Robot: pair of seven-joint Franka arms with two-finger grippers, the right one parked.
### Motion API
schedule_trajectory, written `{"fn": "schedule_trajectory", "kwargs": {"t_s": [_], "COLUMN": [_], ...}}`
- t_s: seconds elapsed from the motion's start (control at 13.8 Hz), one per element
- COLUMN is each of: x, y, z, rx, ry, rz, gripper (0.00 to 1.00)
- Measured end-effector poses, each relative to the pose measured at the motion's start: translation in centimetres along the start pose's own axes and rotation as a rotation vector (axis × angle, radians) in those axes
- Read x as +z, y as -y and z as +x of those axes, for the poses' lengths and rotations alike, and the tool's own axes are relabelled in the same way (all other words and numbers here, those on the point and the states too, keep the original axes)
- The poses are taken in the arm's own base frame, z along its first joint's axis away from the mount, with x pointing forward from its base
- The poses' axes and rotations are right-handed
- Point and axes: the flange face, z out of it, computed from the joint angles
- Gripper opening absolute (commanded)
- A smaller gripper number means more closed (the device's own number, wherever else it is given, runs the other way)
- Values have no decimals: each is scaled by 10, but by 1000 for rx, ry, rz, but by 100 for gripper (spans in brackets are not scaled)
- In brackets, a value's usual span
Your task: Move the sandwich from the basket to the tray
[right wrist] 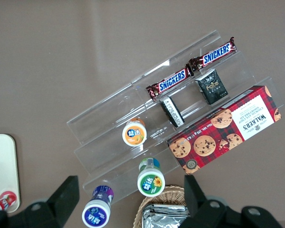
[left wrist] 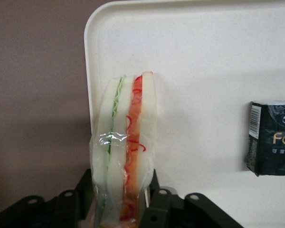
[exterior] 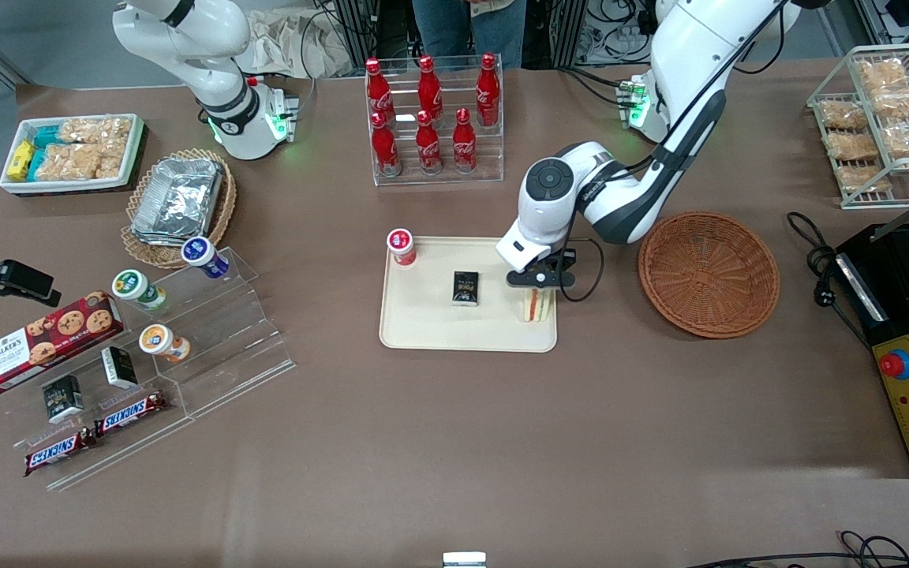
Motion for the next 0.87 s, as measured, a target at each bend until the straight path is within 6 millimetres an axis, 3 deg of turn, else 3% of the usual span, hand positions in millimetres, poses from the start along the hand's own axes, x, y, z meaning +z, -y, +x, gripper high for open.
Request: {"fn": "schedule_trajectory", "kwargs": {"t_s": [0.14, 0.22, 0.65, 0.87], "x": [-11, -27, -225, -268], "y": [1, 1, 21, 59], "z": [7, 15, 74, 95], "rx": [-22, -58, -244, -204], "ry": [-8, -16, -37, 33], "rz": [22, 42, 137, 100], "gripper": [100, 100, 100, 100]}}
